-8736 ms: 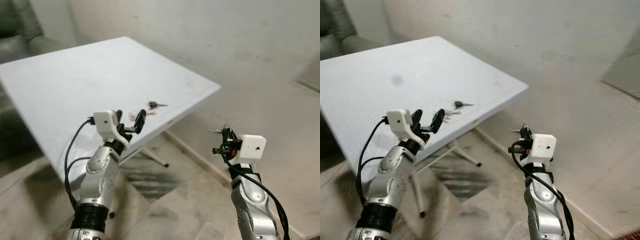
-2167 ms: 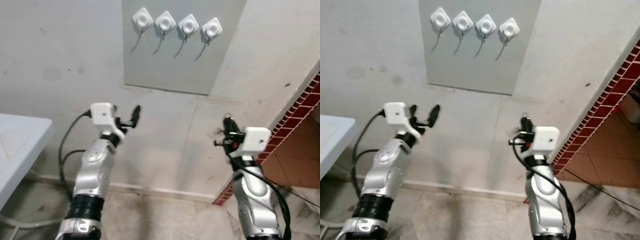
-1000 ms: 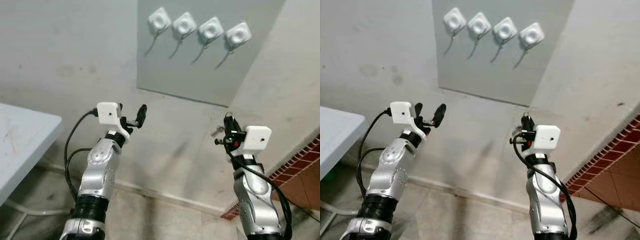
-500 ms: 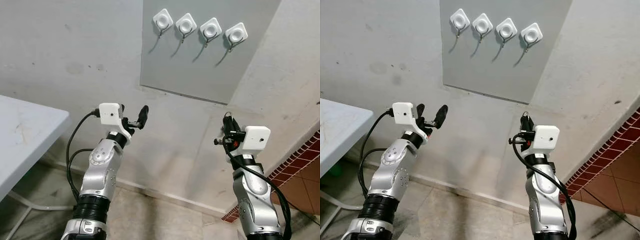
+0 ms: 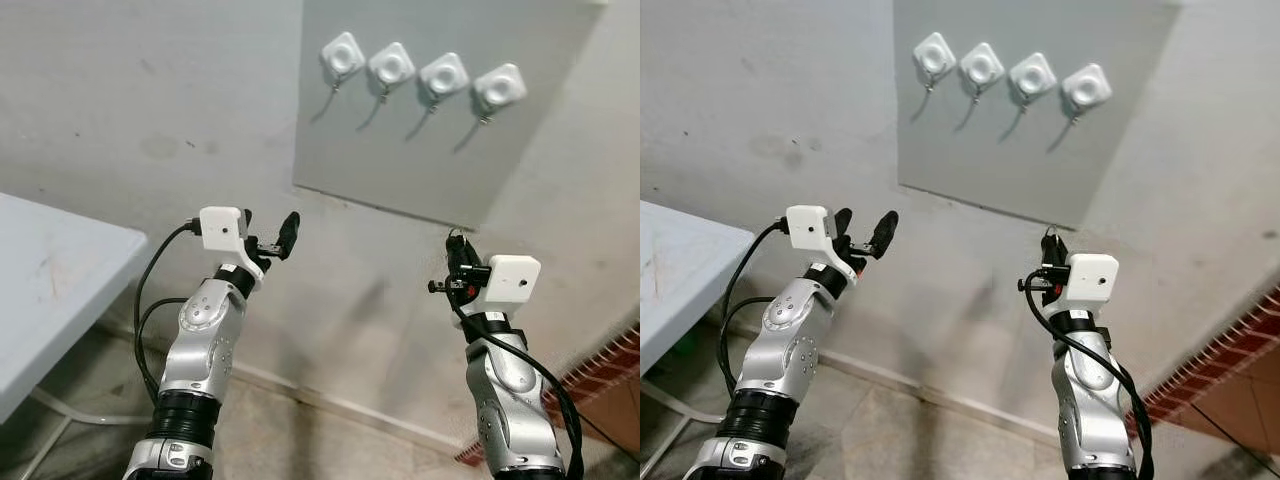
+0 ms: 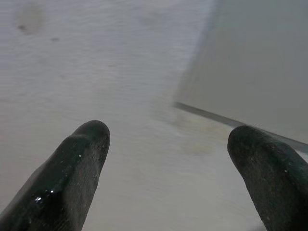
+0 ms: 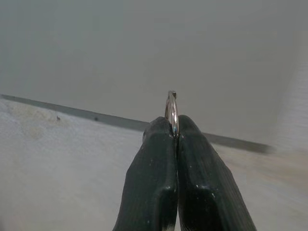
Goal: Hang keys on a hook
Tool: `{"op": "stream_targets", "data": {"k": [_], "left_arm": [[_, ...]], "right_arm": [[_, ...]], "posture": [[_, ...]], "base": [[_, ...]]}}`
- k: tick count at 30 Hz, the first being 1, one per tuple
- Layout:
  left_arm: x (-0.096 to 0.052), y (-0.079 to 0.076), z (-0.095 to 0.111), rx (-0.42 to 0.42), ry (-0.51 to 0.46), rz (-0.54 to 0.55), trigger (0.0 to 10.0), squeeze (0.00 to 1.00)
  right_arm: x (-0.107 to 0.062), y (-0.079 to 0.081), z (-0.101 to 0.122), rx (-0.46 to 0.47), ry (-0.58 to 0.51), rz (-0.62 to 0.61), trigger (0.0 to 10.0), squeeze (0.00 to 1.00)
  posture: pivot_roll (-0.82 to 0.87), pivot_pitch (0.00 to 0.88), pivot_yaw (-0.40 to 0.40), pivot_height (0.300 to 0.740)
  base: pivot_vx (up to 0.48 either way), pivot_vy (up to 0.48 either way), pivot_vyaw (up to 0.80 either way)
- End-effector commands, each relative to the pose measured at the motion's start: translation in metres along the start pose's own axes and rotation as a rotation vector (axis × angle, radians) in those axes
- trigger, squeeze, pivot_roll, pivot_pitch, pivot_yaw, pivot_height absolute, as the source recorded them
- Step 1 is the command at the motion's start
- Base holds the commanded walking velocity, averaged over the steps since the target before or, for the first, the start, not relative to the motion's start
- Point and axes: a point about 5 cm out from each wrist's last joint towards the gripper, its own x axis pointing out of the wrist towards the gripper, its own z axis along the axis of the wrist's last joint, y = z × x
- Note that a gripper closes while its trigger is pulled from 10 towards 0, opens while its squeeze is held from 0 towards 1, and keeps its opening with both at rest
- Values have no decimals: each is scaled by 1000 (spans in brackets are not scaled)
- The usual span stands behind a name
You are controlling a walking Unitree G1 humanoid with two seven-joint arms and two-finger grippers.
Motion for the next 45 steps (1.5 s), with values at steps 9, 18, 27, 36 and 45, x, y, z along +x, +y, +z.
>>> {"op": "stream_targets", "data": {"k": [9,18,27,36,45], "left_arm": [[1,-4,3,6,-12,-23,10000,0],[0,-7,3,12,-11,-38,10000,0],[-1,-15,3,42,-6,-98,10000,0],[1,-45,14,80,-35,-282,10000,0],[5,-70,35,78,-87,-423,10000,0]], "right_arm": [[1,-2,2,-9,-8,2,10000,0],[2,-1,2,-9,-8,9,10000,0],[3,-1,3,-3,-6,25,10000,0],[11,12,27,79,-124,143,10000,0],[18,24,45,133,-203,246,10000,0]], "posture": [[-6,0,-60,740],[-2,0,-67,740],[-5,2,-66,740],[-6,8,-61,740],[-1,13,-62,740]], "base": [[0,0,0],[0,0,0],[0,0,0],[0,0,0],[0,0,0]]}}
